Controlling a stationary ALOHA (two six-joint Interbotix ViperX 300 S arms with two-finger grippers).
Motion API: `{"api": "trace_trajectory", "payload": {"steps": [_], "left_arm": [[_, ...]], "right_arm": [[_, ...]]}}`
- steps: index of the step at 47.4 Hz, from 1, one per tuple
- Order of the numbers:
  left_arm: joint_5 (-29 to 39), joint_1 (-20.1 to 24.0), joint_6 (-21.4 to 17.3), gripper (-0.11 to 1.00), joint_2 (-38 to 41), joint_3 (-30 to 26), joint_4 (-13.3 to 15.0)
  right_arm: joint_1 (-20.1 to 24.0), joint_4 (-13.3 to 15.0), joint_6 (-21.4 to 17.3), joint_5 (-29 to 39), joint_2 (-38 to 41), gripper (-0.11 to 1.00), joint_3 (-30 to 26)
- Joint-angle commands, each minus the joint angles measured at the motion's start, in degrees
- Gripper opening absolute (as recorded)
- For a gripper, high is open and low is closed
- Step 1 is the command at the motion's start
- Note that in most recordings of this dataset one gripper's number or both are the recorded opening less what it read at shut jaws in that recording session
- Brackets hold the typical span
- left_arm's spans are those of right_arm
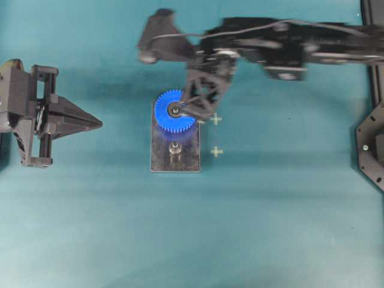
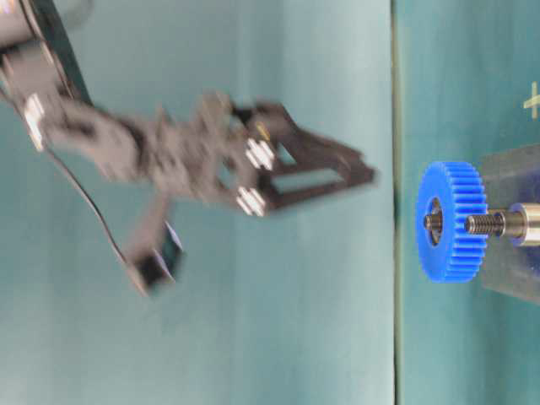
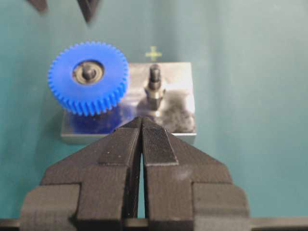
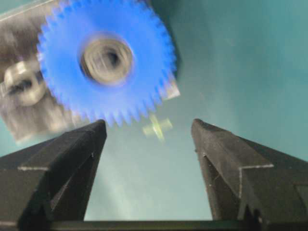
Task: Fit the large gear onto the shaft.
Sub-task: 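Open the right gripper and withdraw it right from the gear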
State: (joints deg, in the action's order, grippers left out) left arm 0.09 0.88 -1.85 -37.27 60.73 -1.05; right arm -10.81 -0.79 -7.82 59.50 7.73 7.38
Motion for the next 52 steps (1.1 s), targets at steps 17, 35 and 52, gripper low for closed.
{"api": "trace_trajectory", "payload": {"steps": [17,35,52], "left_arm": [[-0.5,-0.1,-0.5,0.0,-0.4,0.1,-0.2],[-0.4,-0.1,-0.4,0.0,-1.4,0.9,-0.2],[-0.4,-0.1,0.8,0.0,-1.5,2.1,-0.2]], "right_arm": [[3.2,-0.1,0.1,-17.1,-14.3,0.77,15.4],[4.9,-0.1,0.1,-22.7,-19.3,0.77,24.3],[5.8,0.0,0.1,-27.9,-25.1,0.77,28.7]]}}
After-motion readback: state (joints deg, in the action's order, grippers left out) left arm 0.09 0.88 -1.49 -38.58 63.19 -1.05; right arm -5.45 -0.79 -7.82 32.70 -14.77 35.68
